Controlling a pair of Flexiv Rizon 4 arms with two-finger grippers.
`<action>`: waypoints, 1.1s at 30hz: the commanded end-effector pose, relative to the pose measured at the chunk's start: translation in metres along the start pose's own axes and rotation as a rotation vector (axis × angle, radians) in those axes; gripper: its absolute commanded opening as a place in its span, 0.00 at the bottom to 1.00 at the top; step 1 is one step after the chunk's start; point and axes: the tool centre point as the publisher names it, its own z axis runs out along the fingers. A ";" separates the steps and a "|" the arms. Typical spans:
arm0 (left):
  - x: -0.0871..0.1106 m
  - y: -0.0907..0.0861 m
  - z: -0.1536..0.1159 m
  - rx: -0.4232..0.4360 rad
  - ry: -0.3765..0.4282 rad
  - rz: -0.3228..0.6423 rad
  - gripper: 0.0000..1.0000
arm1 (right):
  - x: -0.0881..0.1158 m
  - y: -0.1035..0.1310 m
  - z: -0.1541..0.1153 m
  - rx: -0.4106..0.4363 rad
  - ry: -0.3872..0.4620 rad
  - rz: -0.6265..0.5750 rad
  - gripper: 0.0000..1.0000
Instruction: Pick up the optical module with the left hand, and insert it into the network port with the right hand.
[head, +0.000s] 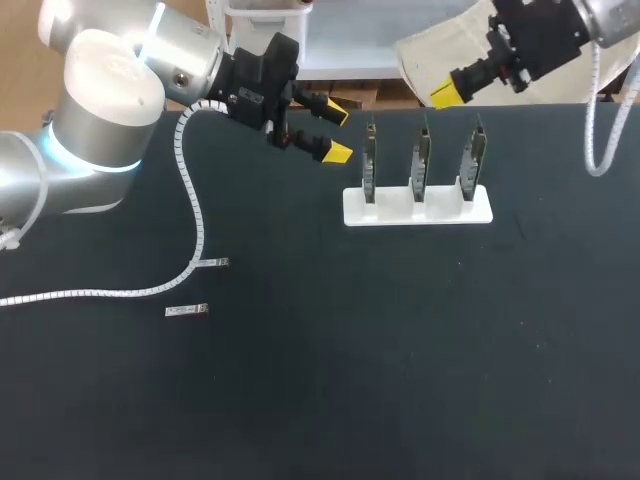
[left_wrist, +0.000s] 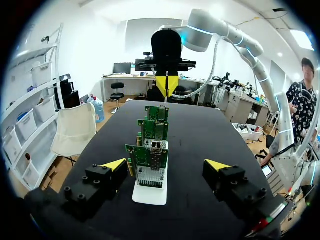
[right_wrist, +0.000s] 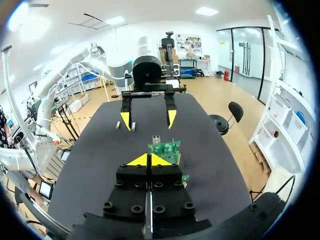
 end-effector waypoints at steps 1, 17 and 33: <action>-0.001 0.001 0.000 0.001 0.005 -0.002 1.00 | 0.007 0.005 -0.005 0.008 0.003 0.012 0.00; -0.001 0.001 0.000 0.001 0.005 -0.002 1.00 | 0.028 0.004 -0.005 -0.019 0.044 0.045 0.00; -0.001 0.001 0.000 0.001 0.005 -0.002 1.00 | 0.029 0.000 -0.006 -0.037 0.058 0.049 0.00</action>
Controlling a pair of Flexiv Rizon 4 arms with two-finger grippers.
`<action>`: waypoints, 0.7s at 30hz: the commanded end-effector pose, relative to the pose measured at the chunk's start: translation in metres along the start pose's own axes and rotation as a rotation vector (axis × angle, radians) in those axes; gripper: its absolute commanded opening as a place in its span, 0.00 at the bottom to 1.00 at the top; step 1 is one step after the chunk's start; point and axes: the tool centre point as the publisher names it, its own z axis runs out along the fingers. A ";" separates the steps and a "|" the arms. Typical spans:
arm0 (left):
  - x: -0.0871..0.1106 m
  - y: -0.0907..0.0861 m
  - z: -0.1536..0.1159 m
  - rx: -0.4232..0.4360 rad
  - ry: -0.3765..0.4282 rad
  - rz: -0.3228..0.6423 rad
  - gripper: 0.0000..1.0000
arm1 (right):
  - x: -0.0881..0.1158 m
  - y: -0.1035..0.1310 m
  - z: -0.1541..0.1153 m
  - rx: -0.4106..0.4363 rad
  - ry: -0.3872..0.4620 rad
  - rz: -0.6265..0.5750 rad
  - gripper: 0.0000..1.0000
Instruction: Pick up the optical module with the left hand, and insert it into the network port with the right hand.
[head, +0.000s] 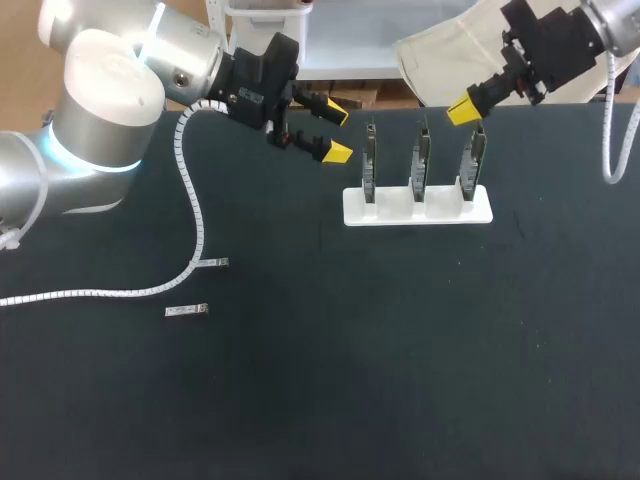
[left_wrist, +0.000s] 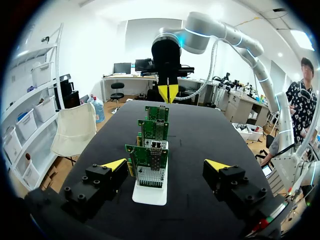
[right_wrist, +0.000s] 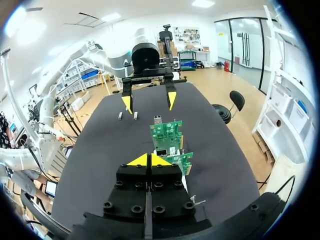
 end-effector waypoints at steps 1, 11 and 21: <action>-0.001 0.001 0.000 0.001 0.005 -0.002 1.00 | -0.001 -0.003 0.000 -0.011 0.006 0.002 0.00; -0.001 0.001 0.000 0.001 0.005 -0.002 1.00 | -0.001 -0.003 0.000 0.026 0.017 -0.009 0.23; -0.001 0.001 0.000 0.001 0.005 -0.002 1.00 | -0.001 -0.003 0.000 0.026 0.017 -0.009 1.00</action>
